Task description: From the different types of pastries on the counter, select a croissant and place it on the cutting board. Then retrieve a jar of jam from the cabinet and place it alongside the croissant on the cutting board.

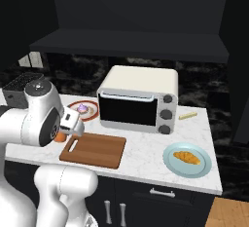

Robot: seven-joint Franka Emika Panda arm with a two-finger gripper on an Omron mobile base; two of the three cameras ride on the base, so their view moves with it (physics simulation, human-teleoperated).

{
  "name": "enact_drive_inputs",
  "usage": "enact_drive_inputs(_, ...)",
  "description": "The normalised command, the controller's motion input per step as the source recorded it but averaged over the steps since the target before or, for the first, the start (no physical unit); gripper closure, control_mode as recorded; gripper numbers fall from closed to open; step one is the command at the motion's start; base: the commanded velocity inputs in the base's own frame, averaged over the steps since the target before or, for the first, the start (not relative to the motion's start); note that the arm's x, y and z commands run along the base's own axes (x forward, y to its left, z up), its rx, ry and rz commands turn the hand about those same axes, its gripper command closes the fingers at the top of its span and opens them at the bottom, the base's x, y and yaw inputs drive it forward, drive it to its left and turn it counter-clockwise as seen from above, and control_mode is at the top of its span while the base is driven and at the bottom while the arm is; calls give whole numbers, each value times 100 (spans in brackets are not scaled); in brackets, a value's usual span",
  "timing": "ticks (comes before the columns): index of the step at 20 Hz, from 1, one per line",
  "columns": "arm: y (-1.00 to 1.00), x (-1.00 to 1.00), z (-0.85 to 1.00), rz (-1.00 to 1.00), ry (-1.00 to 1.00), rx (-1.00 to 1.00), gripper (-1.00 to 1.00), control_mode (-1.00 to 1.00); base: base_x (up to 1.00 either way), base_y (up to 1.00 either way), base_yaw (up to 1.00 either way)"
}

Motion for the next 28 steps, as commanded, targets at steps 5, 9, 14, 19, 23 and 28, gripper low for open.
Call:
enact_drive_inputs(5, 1, -8, -64, -8, 1, -12, 100, -100, 0, 0, 0)
enact_drive_inputs(9, 0, -13, -100, -10, 0, -27, 100, -100, 0, 0, 0)
enact_drive_inputs(14, 1, 0, -66, -6, 0, -3, 100, -100, 0, 0, 0)
enact_drive_inputs(19, 0, 60, -30, 0, -20, 4, 100, -100, 0, 0, 0)
enact_drive_inputs(23, 3, 99, -22, -2, -47, 0, 100, -100, 0, 0, 0)
enact_drive_inputs(28, 4, 1, -33, 0, -13, 2, 100, -100, 0, 0, 0)
